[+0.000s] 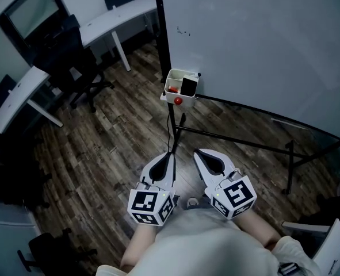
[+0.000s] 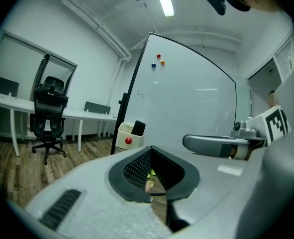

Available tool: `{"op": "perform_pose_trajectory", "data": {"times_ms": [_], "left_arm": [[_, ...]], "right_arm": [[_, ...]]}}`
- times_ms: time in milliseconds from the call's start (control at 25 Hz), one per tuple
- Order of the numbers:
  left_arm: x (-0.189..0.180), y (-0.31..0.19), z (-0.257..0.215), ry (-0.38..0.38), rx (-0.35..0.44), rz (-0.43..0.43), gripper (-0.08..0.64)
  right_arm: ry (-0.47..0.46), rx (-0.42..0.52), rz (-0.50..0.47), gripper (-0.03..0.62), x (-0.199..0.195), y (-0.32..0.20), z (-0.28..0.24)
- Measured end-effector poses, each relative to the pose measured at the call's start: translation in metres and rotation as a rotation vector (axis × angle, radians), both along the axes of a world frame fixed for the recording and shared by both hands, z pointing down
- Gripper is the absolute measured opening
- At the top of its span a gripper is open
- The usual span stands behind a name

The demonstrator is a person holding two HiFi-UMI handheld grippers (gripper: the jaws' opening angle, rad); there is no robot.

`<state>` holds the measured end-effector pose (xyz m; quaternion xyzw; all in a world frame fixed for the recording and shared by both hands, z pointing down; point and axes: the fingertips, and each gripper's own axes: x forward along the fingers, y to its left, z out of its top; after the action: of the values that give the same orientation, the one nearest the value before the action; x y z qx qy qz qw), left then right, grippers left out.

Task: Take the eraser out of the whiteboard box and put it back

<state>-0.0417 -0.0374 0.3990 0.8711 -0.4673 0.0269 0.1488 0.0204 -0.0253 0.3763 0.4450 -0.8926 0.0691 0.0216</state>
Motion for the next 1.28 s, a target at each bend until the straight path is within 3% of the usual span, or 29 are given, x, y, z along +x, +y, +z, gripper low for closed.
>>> {"op": "perform_pose_trajectory", "data": {"times_ms": [400, 840, 1280], "left_arm": [[0.024, -0.027, 0.003, -0.002, -0.008, -0.035, 0.002], [0.025, -0.042, 0.003, 0.000, -0.023, -0.053, 0.002], [0.022, -0.090, 0.001, -0.012, -0.031, -0.030, 0.002]], "right_arm": [[-0.008, 0.009, -0.023, 0.005, 0.024, -0.034, -0.002], [-0.013, 0.006, 0.006, 0.005, 0.033, -0.061, -0.003], [-0.012, 0.002, 0.049, 0.082, 0.036, -0.114, -0.008]]}}
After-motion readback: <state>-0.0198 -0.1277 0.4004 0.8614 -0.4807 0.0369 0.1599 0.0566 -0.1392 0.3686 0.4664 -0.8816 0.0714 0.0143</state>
